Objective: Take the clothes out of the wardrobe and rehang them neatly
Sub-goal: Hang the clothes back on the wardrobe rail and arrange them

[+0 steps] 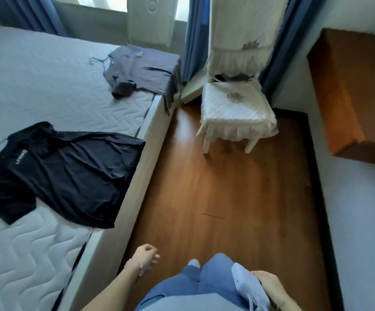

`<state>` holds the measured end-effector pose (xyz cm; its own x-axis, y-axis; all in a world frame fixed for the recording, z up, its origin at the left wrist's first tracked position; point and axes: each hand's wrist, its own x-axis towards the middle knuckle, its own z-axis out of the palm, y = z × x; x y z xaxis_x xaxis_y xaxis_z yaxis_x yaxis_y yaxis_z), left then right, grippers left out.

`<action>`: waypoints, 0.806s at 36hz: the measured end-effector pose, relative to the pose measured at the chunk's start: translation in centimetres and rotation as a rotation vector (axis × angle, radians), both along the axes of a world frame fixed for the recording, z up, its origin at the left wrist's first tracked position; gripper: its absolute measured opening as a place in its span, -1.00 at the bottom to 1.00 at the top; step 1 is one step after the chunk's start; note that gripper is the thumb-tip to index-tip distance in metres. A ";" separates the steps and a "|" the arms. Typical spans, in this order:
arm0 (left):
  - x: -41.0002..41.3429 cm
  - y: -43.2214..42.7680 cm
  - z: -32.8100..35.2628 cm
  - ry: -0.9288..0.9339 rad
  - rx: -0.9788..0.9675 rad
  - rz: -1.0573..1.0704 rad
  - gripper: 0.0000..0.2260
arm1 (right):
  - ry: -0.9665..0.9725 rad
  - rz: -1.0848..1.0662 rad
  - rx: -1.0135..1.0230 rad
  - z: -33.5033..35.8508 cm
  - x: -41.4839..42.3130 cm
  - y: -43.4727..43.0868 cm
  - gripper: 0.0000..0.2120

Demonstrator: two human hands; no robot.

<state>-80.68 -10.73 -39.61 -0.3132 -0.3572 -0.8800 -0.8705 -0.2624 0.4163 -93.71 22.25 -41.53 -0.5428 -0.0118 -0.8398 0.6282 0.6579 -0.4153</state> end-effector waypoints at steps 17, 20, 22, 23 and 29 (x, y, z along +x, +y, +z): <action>-22.4 -10.1 -0.8 -0.054 -0.014 0.453 -0.79 | -0.113 0.228 -0.058 0.9 -36.2 -20.3 -0.81; -23.3 -11.3 -1.7 -0.128 -0.015 0.524 -0.82 | -0.108 0.332 -0.073 2.1 -41.9 -26.7 -0.82; -24.5 -12.4 -1.9 -0.136 -0.006 0.571 -0.83 | -0.090 0.419 -0.070 3.0 -44.9 -31.4 -0.81; -25.1 -13.0 -2.0 -0.132 -0.002 0.592 -0.82 | -0.088 0.457 -0.072 3.4 -46.2 -33.8 -0.81; -28.1 -17.4 -3.1 -0.183 0.005 0.752 -0.84 | -0.143 0.607 -0.149 3.4 -51.4 -46.5 -0.79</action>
